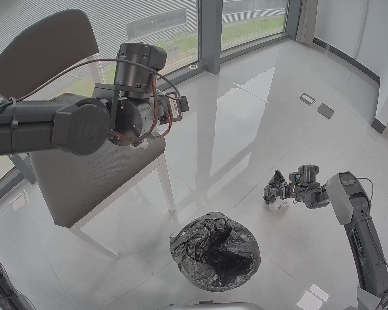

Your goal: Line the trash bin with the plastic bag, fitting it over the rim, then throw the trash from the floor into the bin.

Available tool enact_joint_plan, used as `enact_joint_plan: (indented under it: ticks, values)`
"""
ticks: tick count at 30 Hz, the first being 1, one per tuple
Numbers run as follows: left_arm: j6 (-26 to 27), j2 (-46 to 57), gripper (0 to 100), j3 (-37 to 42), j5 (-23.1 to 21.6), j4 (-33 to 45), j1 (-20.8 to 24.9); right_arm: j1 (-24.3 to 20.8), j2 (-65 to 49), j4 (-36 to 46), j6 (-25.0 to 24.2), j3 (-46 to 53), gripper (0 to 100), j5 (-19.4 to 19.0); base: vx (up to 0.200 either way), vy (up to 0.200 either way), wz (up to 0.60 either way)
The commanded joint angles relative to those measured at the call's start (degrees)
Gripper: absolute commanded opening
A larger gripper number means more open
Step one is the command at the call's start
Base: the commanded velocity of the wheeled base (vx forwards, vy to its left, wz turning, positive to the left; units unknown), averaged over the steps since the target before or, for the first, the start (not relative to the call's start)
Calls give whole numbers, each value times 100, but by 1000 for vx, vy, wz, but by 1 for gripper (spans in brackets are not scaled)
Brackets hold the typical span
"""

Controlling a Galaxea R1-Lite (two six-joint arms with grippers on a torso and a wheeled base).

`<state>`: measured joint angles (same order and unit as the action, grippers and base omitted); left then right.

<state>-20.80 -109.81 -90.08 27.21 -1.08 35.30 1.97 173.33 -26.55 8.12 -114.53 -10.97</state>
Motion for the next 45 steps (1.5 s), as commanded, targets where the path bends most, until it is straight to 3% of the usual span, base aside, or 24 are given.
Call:
enact_joint_plan:
  ticks: [1,2,3,20,24,27,34,43,45]
  values:
    - [-3,-40,100,-1,4,-6,3,-4,175,-43,-3,-6,100,-1,0,0,0]
    - [-3,-40,100,-1,4,-6,3,-4,175,-61,-3,-6,100,-1,0,0,0]
    - [-3,-49,100,-1,12,-6,12,-4,175,-69,-3,-6,0,-1,0,0,0]
    - [-82,-49,100,8,83,3,56,-13,-141,-474,41,10,0,-10,0,0,0]
    - [-82,-49,100,34,74,29,56,-74,-739,-588,58,695,0,-10,0,0,0]
    - [-100,-31,100,271,74,29,47,-215,-1776,-729,41,1759,0,-10,0,0,0]
    - [-91,21,100,720,30,3,29,-1032,-4263,-1036,-65,4193,0,-10,0,0,0]
    - [-135,13,100,772,-14,65,-15,-2017,-6100,-1054,-258,5696,0,-10,0,0,0]
    - [-126,-111,100,843,-49,47,-164,-2474,-6592,-1045,-487,6329,0,-125,0,0,0]
